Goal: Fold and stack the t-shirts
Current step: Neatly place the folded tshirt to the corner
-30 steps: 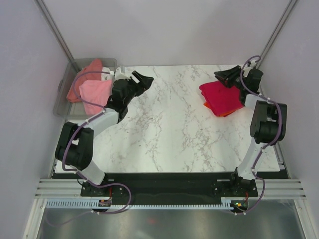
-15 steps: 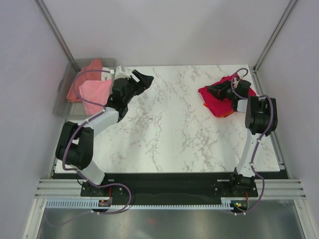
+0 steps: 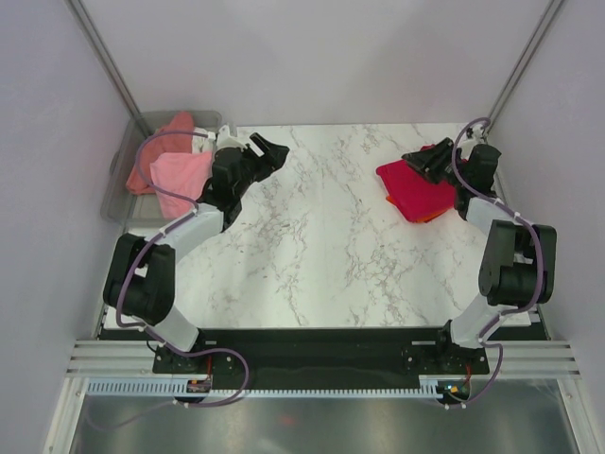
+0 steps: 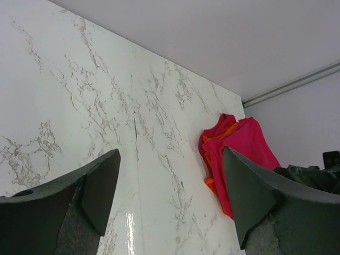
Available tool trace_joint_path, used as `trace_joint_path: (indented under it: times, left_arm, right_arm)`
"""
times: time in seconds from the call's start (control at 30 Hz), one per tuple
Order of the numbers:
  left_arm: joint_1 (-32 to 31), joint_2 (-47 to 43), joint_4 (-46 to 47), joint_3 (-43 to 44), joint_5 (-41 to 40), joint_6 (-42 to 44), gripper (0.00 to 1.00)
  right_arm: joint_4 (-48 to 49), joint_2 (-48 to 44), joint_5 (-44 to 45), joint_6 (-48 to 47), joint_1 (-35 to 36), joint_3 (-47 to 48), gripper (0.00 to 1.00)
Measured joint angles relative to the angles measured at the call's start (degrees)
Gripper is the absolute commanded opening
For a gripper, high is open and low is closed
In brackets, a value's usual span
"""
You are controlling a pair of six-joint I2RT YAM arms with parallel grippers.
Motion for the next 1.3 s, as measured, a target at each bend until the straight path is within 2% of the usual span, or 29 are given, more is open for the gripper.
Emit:
trace_joint_path:
  times: [0.17,0.4,0.5,0.67,0.9,1.1,1.3]
  left_arm:
    - [1.14,-1.4,-1.6,0.2,-0.22,0.37,0.85]
    - [4.28,-3.28,-2.6,0.2,-0.33,0.37,0.85]
    - [4.66,-3.54,-2.51,0.2,-0.44,0.35,0.85]
    - [4.66,-3.54,-2.58,0.2,0.72,0.33,0.84]
    - [4.66,-3.5,-2.58,0.2,1.95,0.31,0.84]
    - [4.66,-3.02,-2.56,0.22,2.4,0.28,0.84]
    - [4.66,-2.54,-2.58,0.26,2.91,0.26,0.84]
  right_arm:
    - [3.08,4.37,-1.11,0.61,-1.18,-7.19,0.43]
    - [6.23,15.61,-2.25,1.01,-3.08,-8.37,0.41]
    - [7.45,15.5,-2.99,1.25,-3.08,-8.17,0.42]
    - [3.54,10.75,-2.08,0.42,-3.19,-7.65,0.45]
    - [1.95,8.0,-1.31,0.46,-4.09,1.33,0.44]
    - [8.74,11.93,-3.48,4.31,-7.15,-2.21,0.44]
    - [8.46,17.46,-3.96,4.24,-12.28,-4.02,0.4]
